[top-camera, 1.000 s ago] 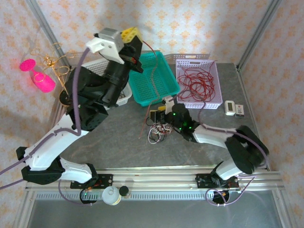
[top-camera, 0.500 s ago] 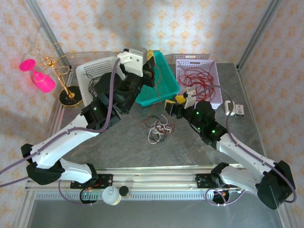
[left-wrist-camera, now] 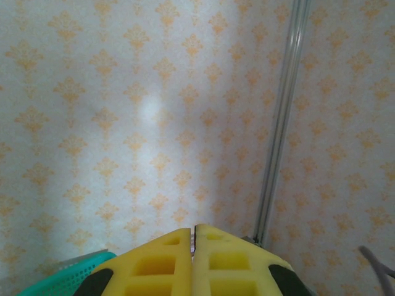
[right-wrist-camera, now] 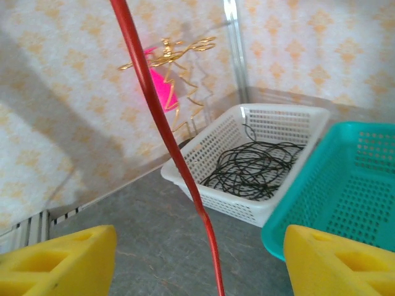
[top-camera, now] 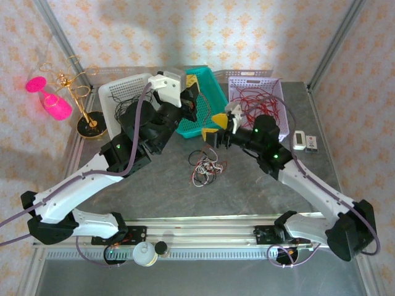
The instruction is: Untangle the cables
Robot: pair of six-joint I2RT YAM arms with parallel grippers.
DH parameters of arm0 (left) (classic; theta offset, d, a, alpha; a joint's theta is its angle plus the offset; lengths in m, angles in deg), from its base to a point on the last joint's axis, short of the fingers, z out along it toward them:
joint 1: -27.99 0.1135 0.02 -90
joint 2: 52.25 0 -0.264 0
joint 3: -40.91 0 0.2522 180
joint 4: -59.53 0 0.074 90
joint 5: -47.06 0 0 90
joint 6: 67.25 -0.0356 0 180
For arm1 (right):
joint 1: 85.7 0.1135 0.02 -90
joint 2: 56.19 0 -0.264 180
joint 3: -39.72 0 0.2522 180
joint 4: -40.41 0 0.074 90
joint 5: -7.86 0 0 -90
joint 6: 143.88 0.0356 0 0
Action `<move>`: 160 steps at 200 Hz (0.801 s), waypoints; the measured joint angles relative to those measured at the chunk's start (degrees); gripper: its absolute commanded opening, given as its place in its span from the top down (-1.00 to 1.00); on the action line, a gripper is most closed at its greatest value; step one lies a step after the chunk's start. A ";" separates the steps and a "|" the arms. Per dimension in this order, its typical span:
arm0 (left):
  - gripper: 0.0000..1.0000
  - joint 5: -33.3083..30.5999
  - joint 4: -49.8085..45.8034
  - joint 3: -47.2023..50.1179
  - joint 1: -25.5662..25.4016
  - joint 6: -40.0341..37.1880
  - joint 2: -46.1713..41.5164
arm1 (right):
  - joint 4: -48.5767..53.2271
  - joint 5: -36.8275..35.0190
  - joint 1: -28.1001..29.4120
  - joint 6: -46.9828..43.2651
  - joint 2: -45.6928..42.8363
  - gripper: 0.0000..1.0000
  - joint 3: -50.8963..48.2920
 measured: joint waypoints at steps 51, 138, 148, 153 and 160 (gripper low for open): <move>1.00 1.60 -1.16 0.83 0.00 2.10 -0.94 | -0.17 4.26 -1.60 -2.34 8.68 0.24 4.61; -0.44 -1.40 -1.11 2.93 0.00 3.74 -1.42 | 5.95 -2.62 -2.62 -0.20 9.07 1.00 7.93; -0.49 -2.19 -1.03 4.13 0.00 3.85 -1.84 | 8.46 -6.47 -2.93 0.68 8.44 1.00 9.70; -0.50 -2.51 -0.98 4.96 0.00 4.02 -2.16 | 9.73 -8.35 -3.17 1.07 8.20 1.00 10.84; -0.52 -2.84 -0.98 6.21 0.00 4.39 -2.73 | 11.61 -11.06 -3.76 1.90 8.07 1.00 12.79</move>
